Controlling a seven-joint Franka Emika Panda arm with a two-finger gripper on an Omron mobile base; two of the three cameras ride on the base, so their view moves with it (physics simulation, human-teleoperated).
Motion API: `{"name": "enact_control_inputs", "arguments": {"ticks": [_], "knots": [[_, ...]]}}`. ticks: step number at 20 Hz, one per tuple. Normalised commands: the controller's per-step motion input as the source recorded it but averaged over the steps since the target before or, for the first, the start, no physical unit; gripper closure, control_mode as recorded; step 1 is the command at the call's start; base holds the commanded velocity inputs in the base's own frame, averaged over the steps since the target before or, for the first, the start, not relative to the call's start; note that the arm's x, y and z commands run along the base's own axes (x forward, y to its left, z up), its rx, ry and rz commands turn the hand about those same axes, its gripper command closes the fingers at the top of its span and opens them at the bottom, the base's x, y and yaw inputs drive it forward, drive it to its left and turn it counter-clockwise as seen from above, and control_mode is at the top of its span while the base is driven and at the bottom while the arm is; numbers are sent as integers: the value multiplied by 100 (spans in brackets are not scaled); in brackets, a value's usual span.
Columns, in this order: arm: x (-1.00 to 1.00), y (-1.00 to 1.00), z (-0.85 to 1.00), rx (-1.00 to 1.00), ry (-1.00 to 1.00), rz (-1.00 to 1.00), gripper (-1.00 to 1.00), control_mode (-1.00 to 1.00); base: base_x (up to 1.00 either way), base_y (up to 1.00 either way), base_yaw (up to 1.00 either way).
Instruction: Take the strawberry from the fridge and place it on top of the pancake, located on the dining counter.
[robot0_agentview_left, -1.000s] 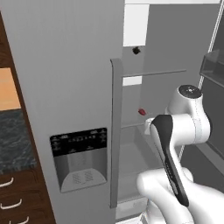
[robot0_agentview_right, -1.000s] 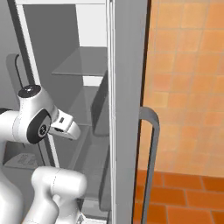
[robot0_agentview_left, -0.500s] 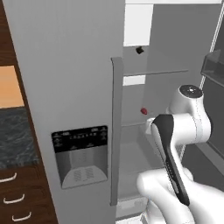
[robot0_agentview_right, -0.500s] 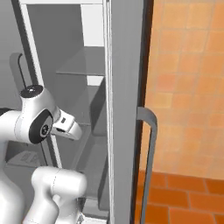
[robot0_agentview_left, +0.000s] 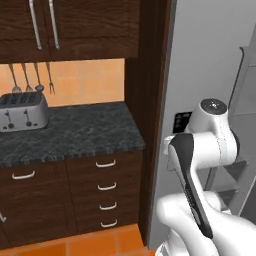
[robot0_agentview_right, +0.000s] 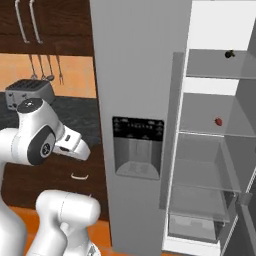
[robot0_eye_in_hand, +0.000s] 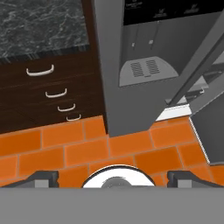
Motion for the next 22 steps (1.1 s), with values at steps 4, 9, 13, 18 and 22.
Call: {"name": "enact_control_inputs", "arguments": {"ticks": [4,9,13,18,22], "knots": [[0,0,0,0,0,0,-100,100,14,-7,-15],[0,0,0,0,0,0,-100,100,7,-51,-11],[0,0,0,0,0,0,-100,100,2,-53,-17],[0,0,0,0,0,0,-100,100,1,-52,-25],[0,0,0,0,0,0,-100,100,5,-49,-26]]}}
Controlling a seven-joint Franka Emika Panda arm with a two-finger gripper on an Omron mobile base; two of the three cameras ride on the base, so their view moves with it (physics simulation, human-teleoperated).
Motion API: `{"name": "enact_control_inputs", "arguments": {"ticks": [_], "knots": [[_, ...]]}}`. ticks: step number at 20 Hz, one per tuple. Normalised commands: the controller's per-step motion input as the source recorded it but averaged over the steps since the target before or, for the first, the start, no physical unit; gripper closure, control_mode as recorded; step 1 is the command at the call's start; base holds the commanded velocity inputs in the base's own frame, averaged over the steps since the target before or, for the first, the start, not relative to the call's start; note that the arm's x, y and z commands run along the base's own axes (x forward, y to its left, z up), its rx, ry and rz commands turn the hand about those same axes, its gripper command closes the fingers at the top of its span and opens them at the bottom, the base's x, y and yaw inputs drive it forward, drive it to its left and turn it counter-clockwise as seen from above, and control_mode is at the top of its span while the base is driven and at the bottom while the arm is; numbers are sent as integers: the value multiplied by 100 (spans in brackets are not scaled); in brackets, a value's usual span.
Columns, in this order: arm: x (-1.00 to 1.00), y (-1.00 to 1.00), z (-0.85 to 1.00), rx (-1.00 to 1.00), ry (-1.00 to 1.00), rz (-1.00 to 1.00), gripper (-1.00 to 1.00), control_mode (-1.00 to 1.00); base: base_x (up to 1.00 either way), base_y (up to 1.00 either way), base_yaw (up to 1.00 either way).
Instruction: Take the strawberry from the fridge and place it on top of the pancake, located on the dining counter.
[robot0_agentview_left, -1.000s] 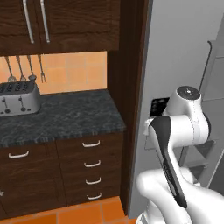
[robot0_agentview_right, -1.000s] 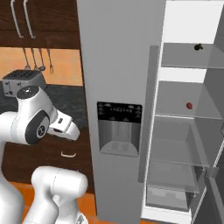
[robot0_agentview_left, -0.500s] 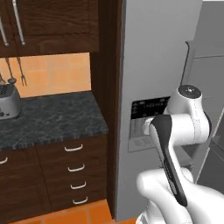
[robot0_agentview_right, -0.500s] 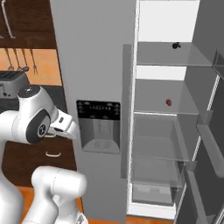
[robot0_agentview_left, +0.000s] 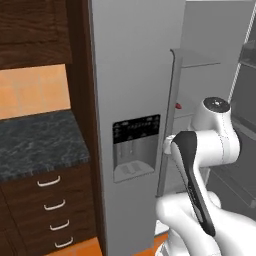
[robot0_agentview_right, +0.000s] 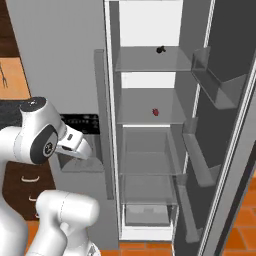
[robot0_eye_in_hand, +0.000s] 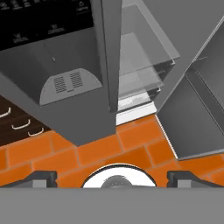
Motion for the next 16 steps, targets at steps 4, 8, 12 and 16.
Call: {"name": "enact_control_inputs", "arguments": {"ticks": [4,8,12,16], "knots": [[0,0,0,0,0,0,-100,100,7,-46,-24],[0,0,0,0,0,0,-100,100,28,-37,-8],[0,0,0,0,0,0,-100,100,22,-51,1],[0,0,0,0,0,0,-100,100,28,-46,5]]}}
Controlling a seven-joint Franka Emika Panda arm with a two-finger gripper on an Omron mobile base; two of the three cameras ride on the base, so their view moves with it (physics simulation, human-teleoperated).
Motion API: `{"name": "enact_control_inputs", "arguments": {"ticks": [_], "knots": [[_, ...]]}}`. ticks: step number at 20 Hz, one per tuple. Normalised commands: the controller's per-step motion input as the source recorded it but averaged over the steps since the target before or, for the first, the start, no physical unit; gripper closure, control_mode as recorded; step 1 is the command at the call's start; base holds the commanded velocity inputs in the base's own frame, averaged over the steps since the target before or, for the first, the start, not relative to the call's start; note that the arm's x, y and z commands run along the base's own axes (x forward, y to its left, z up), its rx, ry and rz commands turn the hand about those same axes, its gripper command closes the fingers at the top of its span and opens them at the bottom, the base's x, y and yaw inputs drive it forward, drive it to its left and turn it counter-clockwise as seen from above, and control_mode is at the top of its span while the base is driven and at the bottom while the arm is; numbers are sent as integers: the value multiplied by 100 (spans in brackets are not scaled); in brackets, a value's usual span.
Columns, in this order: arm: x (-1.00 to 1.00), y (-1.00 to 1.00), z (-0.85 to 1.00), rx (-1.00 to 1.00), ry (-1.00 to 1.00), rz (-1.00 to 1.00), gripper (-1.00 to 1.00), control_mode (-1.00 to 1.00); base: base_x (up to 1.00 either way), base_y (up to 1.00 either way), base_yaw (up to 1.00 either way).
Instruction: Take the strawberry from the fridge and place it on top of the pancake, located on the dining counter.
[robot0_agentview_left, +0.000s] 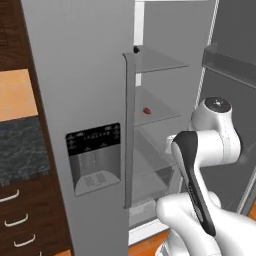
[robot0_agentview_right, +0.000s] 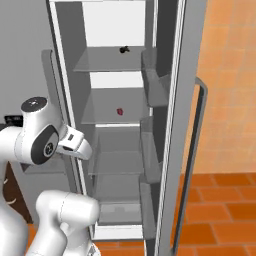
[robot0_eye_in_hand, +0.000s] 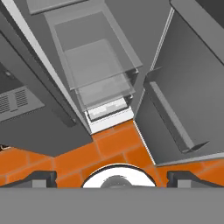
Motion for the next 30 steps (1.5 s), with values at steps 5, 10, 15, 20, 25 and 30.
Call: {"name": "enact_control_inputs", "arguments": {"ticks": [5,10,15,20,25,30], "knots": [[0,0,0,0,0,0,-100,100,43,-14,1],[0,0,0,0,0,0,-100,100,52,-9,2],[0,0,0,0,0,0,-100,100,37,-23,9],[0,0,0,0,0,0,-100,100,33,-35,12],[0,0,0,0,0,0,-100,100,33,-35,9],[0,0,0,0,0,0,-100,100,36,-25,2]]}}
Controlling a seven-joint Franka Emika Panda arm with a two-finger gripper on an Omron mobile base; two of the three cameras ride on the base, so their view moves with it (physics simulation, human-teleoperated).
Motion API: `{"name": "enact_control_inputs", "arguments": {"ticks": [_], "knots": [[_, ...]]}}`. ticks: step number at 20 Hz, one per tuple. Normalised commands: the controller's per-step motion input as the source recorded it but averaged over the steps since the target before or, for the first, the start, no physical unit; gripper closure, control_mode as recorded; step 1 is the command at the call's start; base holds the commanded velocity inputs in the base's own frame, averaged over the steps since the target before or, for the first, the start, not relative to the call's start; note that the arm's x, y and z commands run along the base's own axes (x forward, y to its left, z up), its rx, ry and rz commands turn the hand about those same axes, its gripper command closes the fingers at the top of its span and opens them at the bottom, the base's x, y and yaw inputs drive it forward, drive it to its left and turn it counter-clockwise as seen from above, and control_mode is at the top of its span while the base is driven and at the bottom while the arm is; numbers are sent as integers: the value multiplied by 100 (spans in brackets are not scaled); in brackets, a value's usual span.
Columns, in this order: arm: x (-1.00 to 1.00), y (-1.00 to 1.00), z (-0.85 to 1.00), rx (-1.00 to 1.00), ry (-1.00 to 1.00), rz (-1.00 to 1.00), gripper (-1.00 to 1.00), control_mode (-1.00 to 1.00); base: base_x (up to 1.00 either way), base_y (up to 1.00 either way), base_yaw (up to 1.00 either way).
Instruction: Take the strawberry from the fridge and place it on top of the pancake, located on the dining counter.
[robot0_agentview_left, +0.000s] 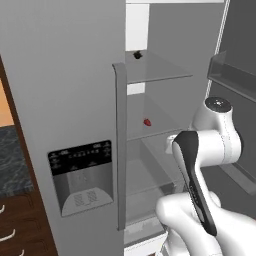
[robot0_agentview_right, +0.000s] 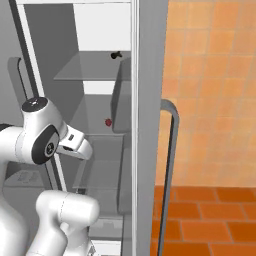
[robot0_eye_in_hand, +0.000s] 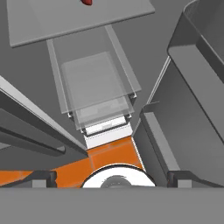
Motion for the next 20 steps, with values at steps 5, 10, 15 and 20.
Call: {"name": "enact_control_inputs", "arguments": {"ticks": [5,10,15,20], "knots": [[0,0,0,0,0,0,-100,100,46,-22,2],[0,0,0,0,0,0,-100,100,57,-21,2],[0,0,0,0,0,0,-100,100,58,-18,1],[0,0,0,0,0,0,-100,100,73,-26,5]]}}
